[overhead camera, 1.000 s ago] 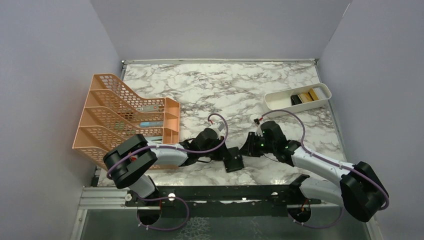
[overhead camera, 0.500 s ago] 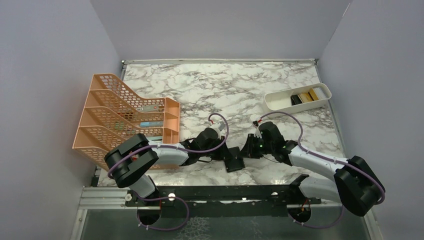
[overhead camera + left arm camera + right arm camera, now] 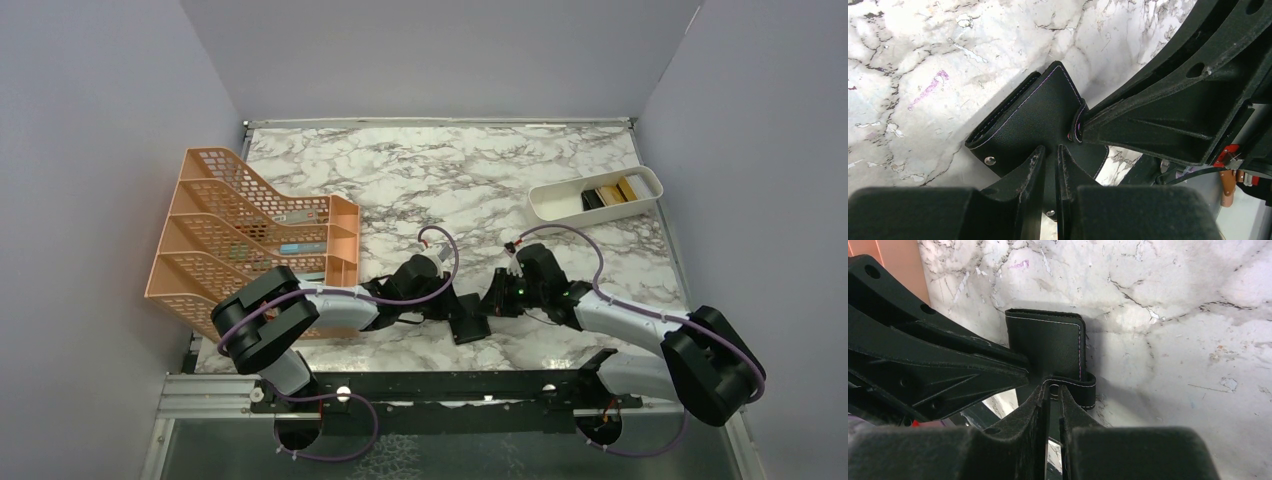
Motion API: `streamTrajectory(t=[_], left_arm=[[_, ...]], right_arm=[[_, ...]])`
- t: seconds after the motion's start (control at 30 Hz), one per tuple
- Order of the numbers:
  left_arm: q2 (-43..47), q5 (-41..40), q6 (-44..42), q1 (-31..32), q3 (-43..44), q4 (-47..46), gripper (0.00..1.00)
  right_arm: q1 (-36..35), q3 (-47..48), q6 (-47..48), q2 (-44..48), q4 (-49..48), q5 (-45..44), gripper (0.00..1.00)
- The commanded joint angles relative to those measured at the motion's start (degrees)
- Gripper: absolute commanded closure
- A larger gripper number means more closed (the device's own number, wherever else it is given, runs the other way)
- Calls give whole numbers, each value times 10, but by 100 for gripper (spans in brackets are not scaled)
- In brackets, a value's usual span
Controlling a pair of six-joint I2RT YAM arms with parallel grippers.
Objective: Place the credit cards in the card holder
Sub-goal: Close the card holder at the center of the board.
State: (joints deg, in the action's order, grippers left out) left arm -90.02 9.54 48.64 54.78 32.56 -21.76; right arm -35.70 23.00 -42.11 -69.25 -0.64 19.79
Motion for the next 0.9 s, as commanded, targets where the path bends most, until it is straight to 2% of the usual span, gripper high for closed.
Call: streamTrajectory(t=[0.0, 0.37, 0.87], left_arm=[[-23, 0, -4, 7, 5, 25, 83], [-32, 2, -7, 8, 12, 25, 83], [-46, 0, -3, 8, 10, 22, 83]], right_arm=[[-1, -9, -3, -7, -21, 22, 85], [-1, 1, 19, -25, -2, 33, 90], [-18, 39, 51, -34, 60, 10, 89]])
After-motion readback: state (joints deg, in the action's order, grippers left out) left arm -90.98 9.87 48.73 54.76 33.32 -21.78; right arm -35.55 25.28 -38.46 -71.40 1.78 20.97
